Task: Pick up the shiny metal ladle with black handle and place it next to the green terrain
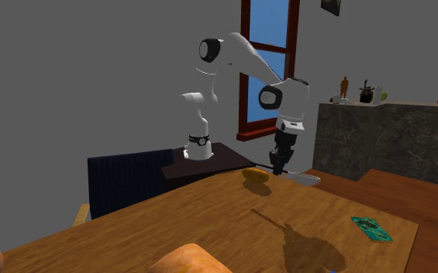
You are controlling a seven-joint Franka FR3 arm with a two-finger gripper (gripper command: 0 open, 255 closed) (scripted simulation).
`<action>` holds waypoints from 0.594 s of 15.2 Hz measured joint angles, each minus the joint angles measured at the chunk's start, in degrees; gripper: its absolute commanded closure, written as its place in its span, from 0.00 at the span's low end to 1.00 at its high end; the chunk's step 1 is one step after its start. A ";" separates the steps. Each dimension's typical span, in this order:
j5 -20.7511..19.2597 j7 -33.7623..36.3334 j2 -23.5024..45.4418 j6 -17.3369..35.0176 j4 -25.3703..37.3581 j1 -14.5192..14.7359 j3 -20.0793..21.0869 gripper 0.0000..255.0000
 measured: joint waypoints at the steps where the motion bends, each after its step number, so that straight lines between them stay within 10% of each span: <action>1: 0.01 0.94 0.40 -0.40 0.71 0.68 0.30 1.00; 9: 0.35 9.11 7.46 -5.95 12.60 6.88 2.93 1.00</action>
